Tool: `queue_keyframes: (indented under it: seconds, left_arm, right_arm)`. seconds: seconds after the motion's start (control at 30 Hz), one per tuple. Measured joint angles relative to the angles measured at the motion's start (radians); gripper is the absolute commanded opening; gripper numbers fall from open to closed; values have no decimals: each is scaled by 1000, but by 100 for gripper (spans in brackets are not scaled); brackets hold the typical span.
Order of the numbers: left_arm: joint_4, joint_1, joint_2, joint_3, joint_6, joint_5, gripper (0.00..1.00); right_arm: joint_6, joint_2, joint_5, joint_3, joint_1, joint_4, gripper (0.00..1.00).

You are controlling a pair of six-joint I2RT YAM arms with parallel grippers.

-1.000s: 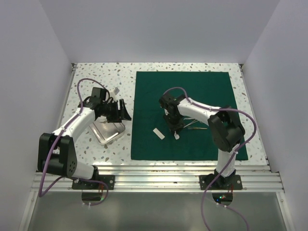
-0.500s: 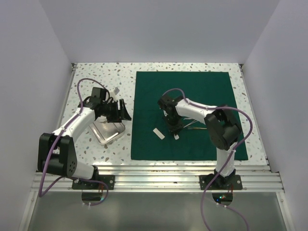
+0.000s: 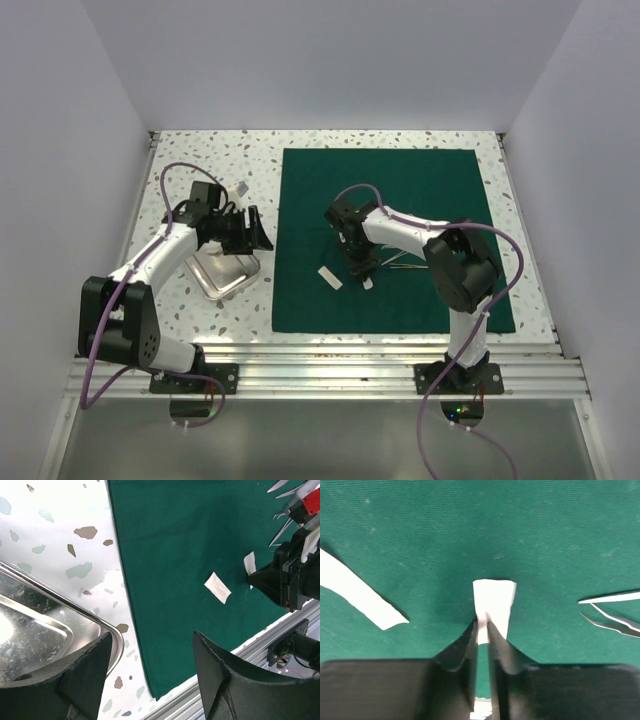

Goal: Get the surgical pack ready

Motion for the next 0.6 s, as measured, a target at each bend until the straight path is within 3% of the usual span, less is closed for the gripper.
queue_keyframes:
  seconds: [0.17,0.43,0.47,0.6]
  left_arm:
    - [0,0,0,0,3,0,71]
    - [2,0,0,0,19,37,73]
    - [6,0,0,0,22,50,79]
    - [39,0,0,0,23,114,86]
  right_arm:
    - [8,0,32,0,0,0,2]
    - [6,-37,-7,0,0,-4,0]
    - [6,-56,-20,1,0,-5,0]
    - [0,-143,-110,3,-12,-6,0]
